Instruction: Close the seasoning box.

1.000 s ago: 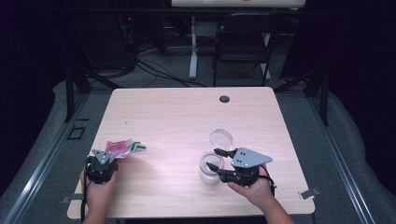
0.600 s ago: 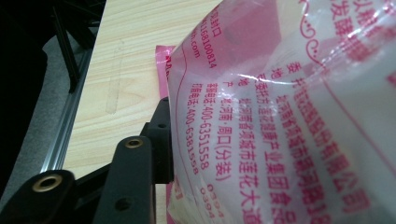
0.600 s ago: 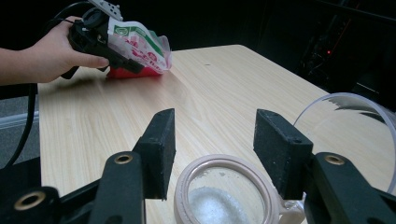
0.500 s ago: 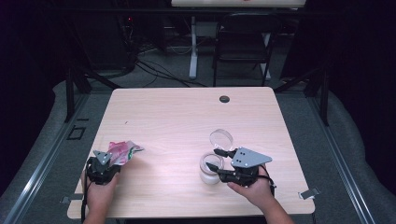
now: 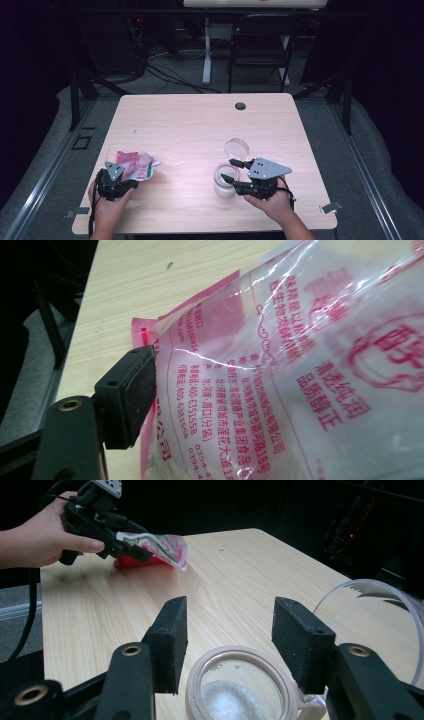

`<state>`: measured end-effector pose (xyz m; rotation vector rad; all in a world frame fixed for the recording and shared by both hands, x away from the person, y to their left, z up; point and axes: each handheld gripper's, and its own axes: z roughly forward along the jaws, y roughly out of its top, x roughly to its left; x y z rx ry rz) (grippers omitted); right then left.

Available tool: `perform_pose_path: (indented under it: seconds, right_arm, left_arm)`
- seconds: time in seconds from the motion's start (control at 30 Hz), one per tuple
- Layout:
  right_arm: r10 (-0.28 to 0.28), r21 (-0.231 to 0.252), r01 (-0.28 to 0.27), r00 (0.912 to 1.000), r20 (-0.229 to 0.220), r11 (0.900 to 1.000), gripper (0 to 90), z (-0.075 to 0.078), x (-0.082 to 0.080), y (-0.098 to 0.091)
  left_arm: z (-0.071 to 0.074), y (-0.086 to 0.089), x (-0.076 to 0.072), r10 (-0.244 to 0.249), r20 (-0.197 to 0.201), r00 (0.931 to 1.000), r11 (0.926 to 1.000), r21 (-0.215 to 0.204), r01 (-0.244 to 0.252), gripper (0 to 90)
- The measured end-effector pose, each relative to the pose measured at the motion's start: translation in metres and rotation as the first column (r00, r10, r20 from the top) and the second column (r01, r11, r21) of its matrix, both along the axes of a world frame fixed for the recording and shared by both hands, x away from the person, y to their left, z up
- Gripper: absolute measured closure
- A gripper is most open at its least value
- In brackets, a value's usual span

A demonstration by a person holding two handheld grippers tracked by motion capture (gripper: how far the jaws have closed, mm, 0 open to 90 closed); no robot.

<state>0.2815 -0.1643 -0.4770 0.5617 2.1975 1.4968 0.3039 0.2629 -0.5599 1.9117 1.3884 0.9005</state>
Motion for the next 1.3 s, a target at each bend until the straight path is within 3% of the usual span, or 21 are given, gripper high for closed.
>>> perform_pose_path:
  seconds: [0.53, 0.6, 0.7, 0.93, 1.3]
  right_arm:
    - [-0.011, 0.004, 0.011, 0.9999, -0.002, 0.9999, 48.5, 0.001, 0.001, -0.002]
    - [-0.011, 0.004, 0.011, 0.9999, -0.004, 0.9999, 48.5, 0.001, 0.001, -0.002]
    - [-0.010, 0.005, 0.010, 0.9999, -0.005, 0.9999, 48.5, 0.001, 0.001, -0.002]
    - [-0.014, 0.005, 0.014, 0.9999, -0.001, 0.9999, 48.5, 0.001, 0.001, -0.003]
    - [-0.030, 0.006, 0.030, 0.9995, -0.012, 0.9995, 49.0, 0.003, 0.002, -0.006]
  left_arm:
    - [0.005, -0.027, -0.011, -0.097, 0.000, 0.9953, 0.9924, 0.076, 0.097, 25.2]
    - [0.006, -0.030, -0.014, -0.110, -0.007, 0.9939, 0.9916, 0.068, 0.110, 25.5]
    - [0.007, -0.032, -0.018, -0.118, -0.026, 0.9927, 0.9884, 0.093, 0.120, 25.6]
    - [0.011, -0.036, -0.029, -0.135, -0.019, 0.9906, 0.9881, 0.072, 0.136, 25.9]
    - [0.019, -0.049, -0.048, -0.184, 0.007, 0.9830, 0.9811, 0.064, 0.183, 27.1]
